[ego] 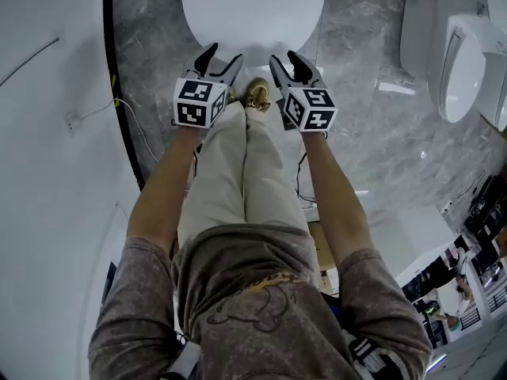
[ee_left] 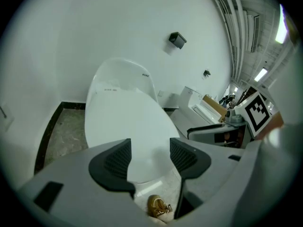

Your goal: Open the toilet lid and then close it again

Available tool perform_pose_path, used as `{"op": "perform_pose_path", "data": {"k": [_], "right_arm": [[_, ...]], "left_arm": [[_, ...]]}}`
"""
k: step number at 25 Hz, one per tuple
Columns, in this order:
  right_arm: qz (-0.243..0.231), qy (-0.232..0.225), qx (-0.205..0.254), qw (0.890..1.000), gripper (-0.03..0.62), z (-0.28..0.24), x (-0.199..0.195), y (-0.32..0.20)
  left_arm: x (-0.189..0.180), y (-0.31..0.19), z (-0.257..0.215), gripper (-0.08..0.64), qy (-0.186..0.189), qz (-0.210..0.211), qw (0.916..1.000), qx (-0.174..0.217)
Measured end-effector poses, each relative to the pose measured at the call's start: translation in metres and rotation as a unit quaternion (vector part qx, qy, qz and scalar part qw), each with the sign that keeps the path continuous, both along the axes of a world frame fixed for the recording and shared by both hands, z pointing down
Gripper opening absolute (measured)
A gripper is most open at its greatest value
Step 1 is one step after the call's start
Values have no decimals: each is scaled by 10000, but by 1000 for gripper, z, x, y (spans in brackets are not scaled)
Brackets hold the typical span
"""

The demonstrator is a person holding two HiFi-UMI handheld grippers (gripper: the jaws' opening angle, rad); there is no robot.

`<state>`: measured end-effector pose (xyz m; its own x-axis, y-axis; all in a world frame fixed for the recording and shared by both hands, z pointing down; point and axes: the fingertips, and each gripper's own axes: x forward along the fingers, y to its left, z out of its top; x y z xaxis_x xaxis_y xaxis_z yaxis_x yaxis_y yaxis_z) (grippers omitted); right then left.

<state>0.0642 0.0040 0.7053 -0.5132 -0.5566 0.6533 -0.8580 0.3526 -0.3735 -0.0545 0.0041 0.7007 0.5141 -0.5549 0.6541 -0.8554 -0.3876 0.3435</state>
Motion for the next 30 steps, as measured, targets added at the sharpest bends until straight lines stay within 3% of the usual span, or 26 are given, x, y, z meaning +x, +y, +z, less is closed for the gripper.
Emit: {"op": "perform_pose_path", "data": {"k": [9, 18, 20, 24, 26, 28, 30], "right_arm": [[-113, -223, 815, 9964, 201, -204, 1, -10], [-263, -612, 1841, 9806, 201, -378, 14, -5], [-244, -775, 2032, 9758, 191, -410, 18, 2], [-193, -999, 2498, 9629, 104, -460, 29, 12], [-223, -968, 2726, 9570, 47, -475, 32, 20], [-294, -850, 2891, 9531, 34, -480, 31, 28], [-365, -692, 3002, 9506, 28, -478, 28, 35]], "left_arm": [[5, -19, -219, 259, 318, -19, 9956, 881], [18, -9, -398, 259, 639, 271, 9801, 1859], [15, -1, -426, 256, 636, 355, 9758, 2060], [3, 7, -467, 131, 539, 353, 9670, 2465], [-3, 14, -476, 71, 442, 345, 9654, 2548], [-8, 22, -477, 14, 454, 305, 9651, 2559], [-12, 27, -474, 9, 552, 189, 9651, 2554]]}}
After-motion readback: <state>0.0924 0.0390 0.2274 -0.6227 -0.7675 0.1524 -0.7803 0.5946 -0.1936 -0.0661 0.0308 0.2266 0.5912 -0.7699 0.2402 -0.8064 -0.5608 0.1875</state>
